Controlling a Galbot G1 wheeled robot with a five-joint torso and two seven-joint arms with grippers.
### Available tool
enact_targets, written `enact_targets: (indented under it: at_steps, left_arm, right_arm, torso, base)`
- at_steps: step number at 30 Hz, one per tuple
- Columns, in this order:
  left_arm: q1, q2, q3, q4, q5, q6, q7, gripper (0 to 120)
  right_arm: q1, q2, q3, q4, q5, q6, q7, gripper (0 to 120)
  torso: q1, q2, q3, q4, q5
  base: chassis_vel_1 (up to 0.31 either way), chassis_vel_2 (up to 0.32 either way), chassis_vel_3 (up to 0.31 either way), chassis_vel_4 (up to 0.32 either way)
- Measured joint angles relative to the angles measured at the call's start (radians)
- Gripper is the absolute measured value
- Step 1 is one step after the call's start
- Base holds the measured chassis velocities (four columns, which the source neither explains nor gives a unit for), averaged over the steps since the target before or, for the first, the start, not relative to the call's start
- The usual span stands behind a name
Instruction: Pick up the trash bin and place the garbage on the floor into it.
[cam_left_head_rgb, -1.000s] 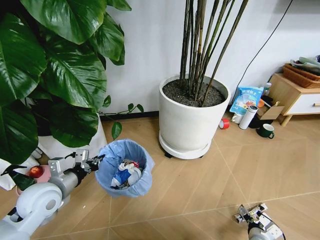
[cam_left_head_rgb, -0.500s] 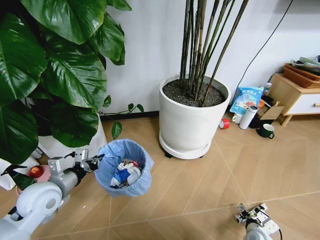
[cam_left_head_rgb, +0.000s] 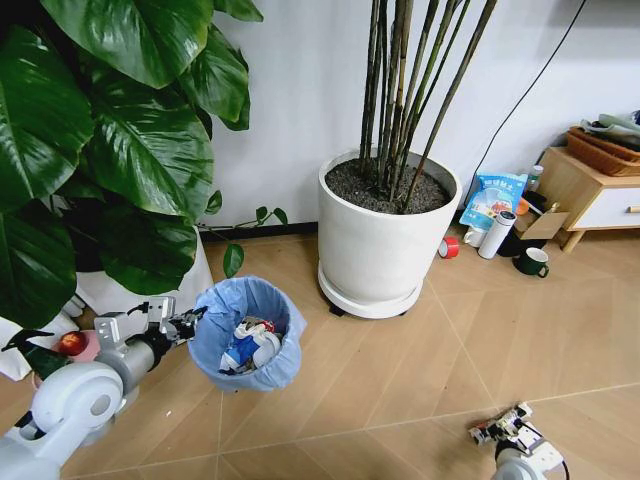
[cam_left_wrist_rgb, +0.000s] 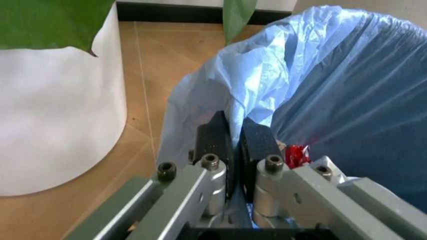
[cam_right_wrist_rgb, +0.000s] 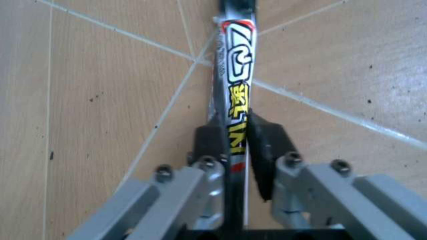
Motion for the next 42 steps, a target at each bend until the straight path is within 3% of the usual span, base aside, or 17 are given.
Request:
enact_targets:
  at_steps: [3,9,13,14,16,17,20,22,24,26,27,29,31,32,36,42]
  left_arm:
    - [0.003,0.0,-0.003,-0.002,0.0,0.0,0.0,0]
    - [0.01,-0.004,-0.007,-0.007,0.0,0.0,-0.003,0]
    - [0.015,-0.001,-0.008,-0.01,0.0,0.001,-0.005,0]
    - [0.018,0.001,-0.008,-0.011,-0.001,0.001,-0.006,0]
    - [0.025,0.007,-0.016,-0.014,-0.004,0.002,-0.008,0]
    - [0.025,0.007,-0.016,-0.014,-0.004,0.002,-0.008,0]
    - [0.027,0.011,-0.014,-0.015,-0.008,0.002,-0.014,0]
    - [0.027,0.014,-0.011,-0.014,-0.008,0.002,-0.015,0]
    - [0.031,0.032,0.003,-0.01,-0.009,-0.005,-0.016,0]
    - [0.033,0.036,0.006,-0.011,-0.01,-0.008,-0.015,0]
    - [0.036,0.042,0.009,-0.013,-0.012,-0.01,-0.015,0]
    - [0.039,0.051,0.016,-0.019,-0.014,-0.014,-0.014,0]
    - [0.038,0.058,0.028,-0.022,-0.016,-0.016,-0.013,0]
    - [0.038,0.058,0.028,-0.022,-0.016,-0.016,-0.013,0]
    - [0.029,0.069,0.051,-0.023,-0.024,-0.022,-0.009,0]
    - [0.019,0.074,0.068,-0.021,-0.025,-0.028,0.001,0]
  right_arm:
    - [-0.002,0.002,0.001,0.001,-0.004,0.003,-0.002,0]
    - [-0.017,-0.003,0.006,0.013,-0.062,0.025,-0.034,0]
    - [-0.038,-0.038,0.022,0.054,-0.148,0.076,-0.168,0]
    - [-0.039,-0.051,0.025,0.065,-0.169,0.098,-0.226,0]
    - [-0.014,-0.102,0.028,0.062,-0.261,0.202,-0.523,0]
    - [-0.014,-0.102,0.028,0.062,-0.261,0.202,-0.523,0]
    - [0.05,-0.151,0.002,0.04,-0.294,0.293,-0.811,0]
    - [0.07,-0.164,-0.013,0.039,-0.294,0.311,-0.881,0]
    - [0.184,-0.212,-0.127,0.039,-0.254,0.363,-1.15,0]
    - [0.229,-0.218,-0.171,0.041,-0.24,0.369,-1.2,0]
    - [0.29,-0.222,-0.221,0.042,-0.224,0.374,-1.252,0]
    - [0.401,-0.222,-0.327,0.041,-0.194,0.376,-1.334,0]
    - [0.51,-0.208,-0.441,0.034,-0.156,0.373,-1.402,0]
    - [0.51,-0.208,-0.441,0.034,-0.156,0.373,-1.402,0]
    - [0.705,-0.16,-0.635,0.003,-0.079,0.34,-1.489,0]
    - [0.814,-0.11,-0.757,-0.026,-0.044,0.309,-1.529,0]
  torso:
    - [0.0,0.0,0.0,0.0001,-0.0001]
    - [0.0,0.0,0.0,-0.0001,0.0007]
    - [0.0,0.0,0.0,-0.0003,-0.0005]
    - [0.0,0.0,0.0,-0.0002,-0.0007]
    - [0.0,0.0,0.0,-0.0001,0.0004]
    - [0.0,0.0,0.0,-0.0001,0.0004]
    - [0.0,0.0,0.0,0.0,-0.0003]
    - [0.0,0.0,0.0,0.0,0.0]
    - [0.0,0.0,0.0,-0.0005,-0.0009]
    - [0.0,0.0,0.0,-0.0004,-0.0001]
    - [0.0,0.0,0.0,0.0001,0.0011]
    - [0.0,0.0,0.0,0.0001,-0.0009]
    - [0.0,0.0,0.0,0.0005,0.0003]
    - [0.0,0.0,0.0,0.0005,0.0003]
    - [0.0,0.0,0.0,0.0002,-0.0004]
    - [0.0,0.0,0.0,0.0003,-0.0002]
  base:
    - [0.0,0.0,0.0,0.0]
    - [0.0,0.0,0.0,0.0]
    - [0.0,0.0,0.0,0.0]
    - [0.0,0.0,0.0,0.0]
    - [0.0,0.0,0.0,0.0]
    - [0.0,0.0,0.0,0.0]
    - [0.0,0.0,0.0,0.0]
    - [0.0,0.0,0.0,0.0]
    - [0.0,0.0,0.0,0.0]
    - [0.0,0.0,0.0,0.0]
    - [0.0,0.0,0.0,0.0]
    - [0.0,0.0,0.0,0.0]
    - [0.0,0.0,0.0,0.0]
    - [0.0,0.0,0.0,0.0]
    - [0.0,0.0,0.0,0.0]
    - [0.0,0.0,0.0,0.0]
